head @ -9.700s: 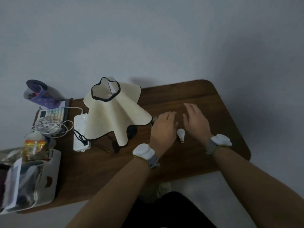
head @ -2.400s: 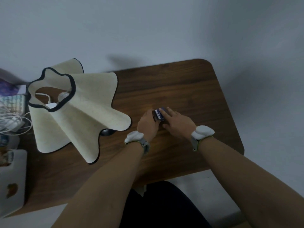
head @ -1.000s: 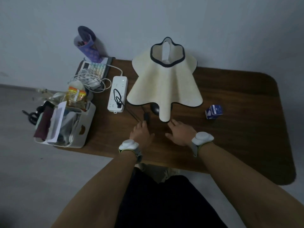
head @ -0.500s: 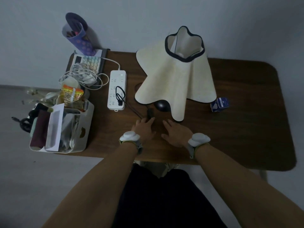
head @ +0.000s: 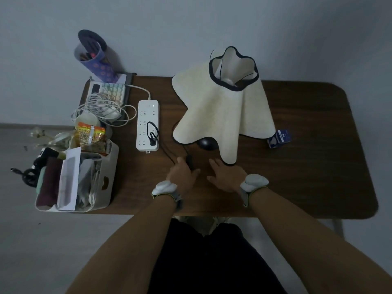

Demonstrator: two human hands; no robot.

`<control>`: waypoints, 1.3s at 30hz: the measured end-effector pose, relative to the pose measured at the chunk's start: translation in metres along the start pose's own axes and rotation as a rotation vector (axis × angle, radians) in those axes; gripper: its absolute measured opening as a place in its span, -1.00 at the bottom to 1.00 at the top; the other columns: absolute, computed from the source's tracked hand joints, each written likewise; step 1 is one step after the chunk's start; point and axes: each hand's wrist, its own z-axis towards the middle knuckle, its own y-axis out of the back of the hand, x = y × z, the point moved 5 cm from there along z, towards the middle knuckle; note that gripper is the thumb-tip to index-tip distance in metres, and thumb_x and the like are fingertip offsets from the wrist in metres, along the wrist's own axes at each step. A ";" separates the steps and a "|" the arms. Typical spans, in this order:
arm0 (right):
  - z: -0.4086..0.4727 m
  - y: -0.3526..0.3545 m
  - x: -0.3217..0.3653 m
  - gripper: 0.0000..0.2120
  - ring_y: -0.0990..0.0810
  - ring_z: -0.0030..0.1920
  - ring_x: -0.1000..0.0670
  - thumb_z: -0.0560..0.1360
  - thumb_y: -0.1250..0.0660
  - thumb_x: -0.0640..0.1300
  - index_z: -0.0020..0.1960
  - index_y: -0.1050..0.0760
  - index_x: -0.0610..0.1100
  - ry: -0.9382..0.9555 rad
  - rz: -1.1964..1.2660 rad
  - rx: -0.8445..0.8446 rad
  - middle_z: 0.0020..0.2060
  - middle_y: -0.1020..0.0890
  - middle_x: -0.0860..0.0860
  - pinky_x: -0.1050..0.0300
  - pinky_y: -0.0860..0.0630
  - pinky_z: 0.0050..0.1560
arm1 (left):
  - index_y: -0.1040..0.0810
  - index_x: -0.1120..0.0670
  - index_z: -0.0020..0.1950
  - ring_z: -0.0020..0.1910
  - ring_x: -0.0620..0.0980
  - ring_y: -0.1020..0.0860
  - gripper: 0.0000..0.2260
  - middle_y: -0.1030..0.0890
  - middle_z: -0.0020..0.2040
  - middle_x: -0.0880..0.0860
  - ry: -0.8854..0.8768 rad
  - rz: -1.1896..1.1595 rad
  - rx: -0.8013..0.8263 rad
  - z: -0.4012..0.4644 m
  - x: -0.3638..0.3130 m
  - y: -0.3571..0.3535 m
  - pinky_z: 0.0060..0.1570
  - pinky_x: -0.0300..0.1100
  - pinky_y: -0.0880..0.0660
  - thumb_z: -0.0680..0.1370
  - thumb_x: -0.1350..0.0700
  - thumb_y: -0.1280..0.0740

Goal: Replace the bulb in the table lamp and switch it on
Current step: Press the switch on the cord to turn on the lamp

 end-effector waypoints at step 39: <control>-0.015 0.034 0.057 -0.42 -0.44 0.48 -0.20 0.74 -0.08 0.14 0.68 -0.15 -0.10 0.118 0.196 -0.115 0.53 -0.42 -0.15 -0.11 -0.42 0.43 | -0.45 0.15 0.48 -0.26 0.01 -0.54 -0.70 -0.53 -0.06 0.13 0.133 -0.880 0.405 -0.027 0.003 0.022 -0.10 0.00 -0.70 0.75 0.15 -0.18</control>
